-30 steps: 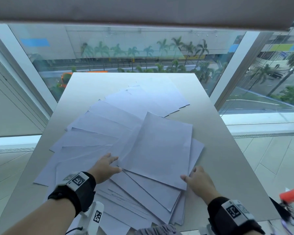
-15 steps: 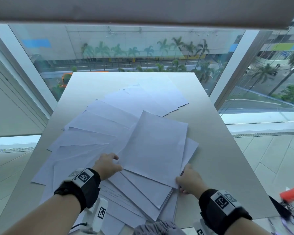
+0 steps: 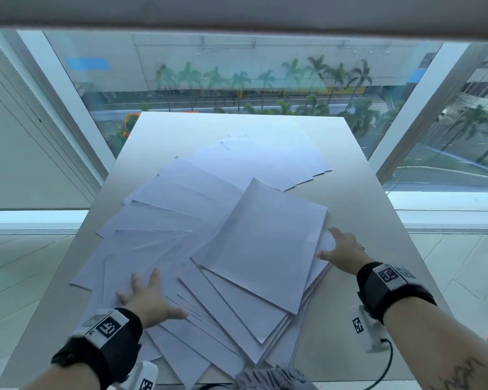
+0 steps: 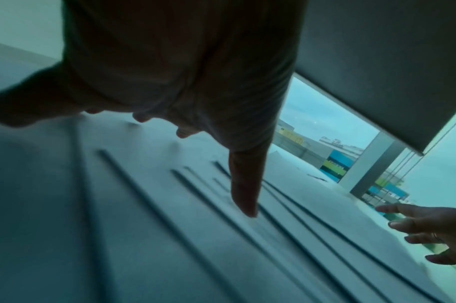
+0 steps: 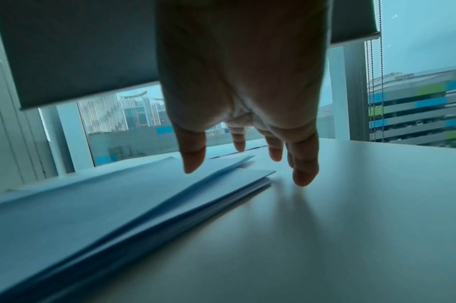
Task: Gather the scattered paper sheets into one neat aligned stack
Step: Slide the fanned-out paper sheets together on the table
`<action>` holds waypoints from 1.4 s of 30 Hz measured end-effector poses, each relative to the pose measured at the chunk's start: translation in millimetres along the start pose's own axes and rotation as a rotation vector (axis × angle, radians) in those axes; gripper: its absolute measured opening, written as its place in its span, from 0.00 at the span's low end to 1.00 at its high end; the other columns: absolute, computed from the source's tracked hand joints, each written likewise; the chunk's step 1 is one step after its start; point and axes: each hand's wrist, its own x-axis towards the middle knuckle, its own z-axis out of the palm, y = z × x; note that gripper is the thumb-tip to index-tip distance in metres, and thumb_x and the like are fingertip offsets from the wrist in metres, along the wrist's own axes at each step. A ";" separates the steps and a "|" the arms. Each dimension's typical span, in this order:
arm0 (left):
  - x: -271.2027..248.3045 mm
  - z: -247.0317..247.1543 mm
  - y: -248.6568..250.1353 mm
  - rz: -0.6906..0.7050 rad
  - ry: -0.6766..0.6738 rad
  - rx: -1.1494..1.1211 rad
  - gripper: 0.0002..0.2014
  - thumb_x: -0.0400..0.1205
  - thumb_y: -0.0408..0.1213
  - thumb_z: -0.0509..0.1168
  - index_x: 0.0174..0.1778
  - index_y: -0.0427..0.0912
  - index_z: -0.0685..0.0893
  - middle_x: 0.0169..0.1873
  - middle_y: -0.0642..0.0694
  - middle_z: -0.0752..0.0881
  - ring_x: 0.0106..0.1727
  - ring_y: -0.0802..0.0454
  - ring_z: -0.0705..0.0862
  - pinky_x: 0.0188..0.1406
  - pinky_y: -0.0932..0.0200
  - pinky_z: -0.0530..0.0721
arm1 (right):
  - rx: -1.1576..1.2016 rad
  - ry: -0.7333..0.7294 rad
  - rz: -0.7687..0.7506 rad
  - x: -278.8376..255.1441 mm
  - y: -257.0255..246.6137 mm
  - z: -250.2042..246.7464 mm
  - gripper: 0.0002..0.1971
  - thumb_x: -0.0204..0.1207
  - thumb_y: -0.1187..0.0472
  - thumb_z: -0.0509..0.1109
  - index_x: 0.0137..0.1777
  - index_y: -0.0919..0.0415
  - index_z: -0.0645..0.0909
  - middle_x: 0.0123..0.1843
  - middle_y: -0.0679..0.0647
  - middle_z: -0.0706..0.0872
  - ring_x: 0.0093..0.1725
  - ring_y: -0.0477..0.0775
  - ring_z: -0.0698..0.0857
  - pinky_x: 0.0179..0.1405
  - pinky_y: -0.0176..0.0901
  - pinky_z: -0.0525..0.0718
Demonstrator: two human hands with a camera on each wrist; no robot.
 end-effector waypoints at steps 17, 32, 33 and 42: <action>55.8 -57.3 -39.0 0.092 0.345 0.110 0.53 0.66 0.61 0.72 0.82 0.52 0.49 0.84 0.44 0.47 0.83 0.40 0.50 0.78 0.38 0.61 | -0.167 -0.257 -0.273 -38.0 -47.3 47.6 0.30 0.74 0.47 0.68 0.76 0.47 0.67 0.64 0.53 0.69 0.59 0.52 0.76 0.66 0.43 0.73; 56.9 -24.2 -44.6 0.012 0.076 0.003 0.68 0.56 0.73 0.69 0.81 0.54 0.32 0.80 0.35 0.29 0.79 0.23 0.34 0.79 0.28 0.48 | -0.060 -0.191 -0.251 -21.7 -87.3 62.0 0.34 0.76 0.49 0.67 0.80 0.49 0.59 0.76 0.56 0.63 0.76 0.60 0.66 0.74 0.49 0.65; 59.8 -30.3 -46.1 0.032 0.081 0.023 0.67 0.57 0.72 0.70 0.81 0.54 0.33 0.81 0.35 0.31 0.80 0.24 0.35 0.79 0.29 0.49 | -0.075 -0.216 -0.275 -25.0 -91.8 64.7 0.33 0.76 0.49 0.67 0.80 0.49 0.61 0.74 0.56 0.65 0.74 0.59 0.68 0.73 0.49 0.67; 59.5 -73.5 -46.8 0.098 0.487 -0.025 0.42 0.75 0.52 0.68 0.81 0.47 0.54 0.81 0.43 0.60 0.78 0.39 0.64 0.73 0.39 0.68 | -0.022 -0.254 -0.384 -33.1 -112.9 63.4 0.23 0.76 0.53 0.68 0.72 0.51 0.73 0.69 0.53 0.77 0.60 0.49 0.78 0.62 0.39 0.74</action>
